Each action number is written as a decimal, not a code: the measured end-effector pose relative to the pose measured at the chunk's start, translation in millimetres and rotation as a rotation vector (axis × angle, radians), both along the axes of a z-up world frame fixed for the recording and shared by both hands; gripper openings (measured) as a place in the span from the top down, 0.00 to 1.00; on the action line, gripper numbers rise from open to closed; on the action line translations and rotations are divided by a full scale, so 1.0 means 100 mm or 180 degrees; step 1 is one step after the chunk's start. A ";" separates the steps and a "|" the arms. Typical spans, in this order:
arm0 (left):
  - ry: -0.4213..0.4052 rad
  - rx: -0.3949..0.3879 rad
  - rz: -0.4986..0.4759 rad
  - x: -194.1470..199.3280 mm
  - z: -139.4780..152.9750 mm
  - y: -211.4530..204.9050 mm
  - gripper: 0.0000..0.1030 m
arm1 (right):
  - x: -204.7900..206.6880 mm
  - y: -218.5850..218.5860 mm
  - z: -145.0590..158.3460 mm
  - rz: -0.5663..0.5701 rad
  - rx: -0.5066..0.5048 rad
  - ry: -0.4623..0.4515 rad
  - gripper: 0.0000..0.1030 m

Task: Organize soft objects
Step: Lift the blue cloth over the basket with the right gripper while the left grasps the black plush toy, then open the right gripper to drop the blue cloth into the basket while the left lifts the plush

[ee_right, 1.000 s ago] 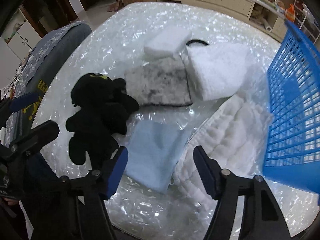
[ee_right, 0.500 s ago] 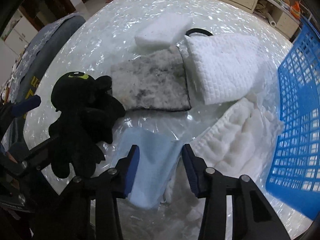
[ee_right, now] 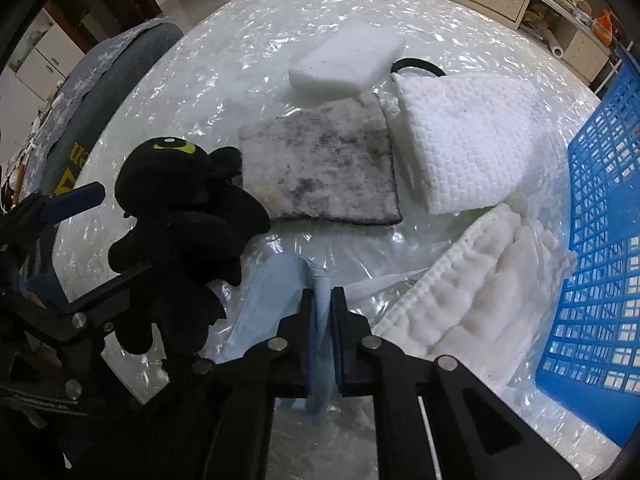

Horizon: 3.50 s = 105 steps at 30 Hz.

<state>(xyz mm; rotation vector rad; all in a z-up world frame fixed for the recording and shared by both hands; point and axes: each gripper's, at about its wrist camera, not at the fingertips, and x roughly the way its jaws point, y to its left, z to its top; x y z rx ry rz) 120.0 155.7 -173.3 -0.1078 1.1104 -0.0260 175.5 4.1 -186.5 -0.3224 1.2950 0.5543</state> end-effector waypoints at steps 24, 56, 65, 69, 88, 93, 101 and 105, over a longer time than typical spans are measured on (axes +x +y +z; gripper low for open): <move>0.0058 0.0084 0.0123 -0.01 0.09 -0.16 0.00 | -0.10 -0.58 0.99 -0.0078 0.0447 -0.0480 0.94; 0.0306 0.0251 0.0174 0.26 -0.36 -0.31 0.00 | 0.05 -1.52 1.61 -0.0627 0.0270 -0.0980 0.94; 0.0327 0.0288 0.0167 0.32 -0.39 -0.32 0.00 | 0.27 -1.74 1.44 -0.0847 0.0200 -0.0868 0.94; 0.0350 0.0311 0.0155 0.34 -0.42 -0.33 0.00 | 0.36 -1.82 1.33 -0.0941 0.0116 -0.0831 0.94; 0.0386 0.0295 0.0135 0.43 -0.44 -0.37 0.10 | 0.80 -2.03 0.76 -0.1091 -0.0090 -0.0366 0.94; 0.0318 0.0291 0.0057 0.40 -0.36 -0.42 0.35 | 0.81 -2.01 0.69 -0.1064 -0.0100 -0.0302 0.94; 0.0333 0.0239 0.0061 0.34 -0.29 -0.41 0.49 | 0.74 -1.96 0.71 -0.1024 -0.0047 -0.0353 0.94; 0.0338 0.0245 0.0107 0.26 -0.25 -0.38 0.49 | 0.66 -1.97 0.76 -0.1005 0.0006 -0.0398 0.70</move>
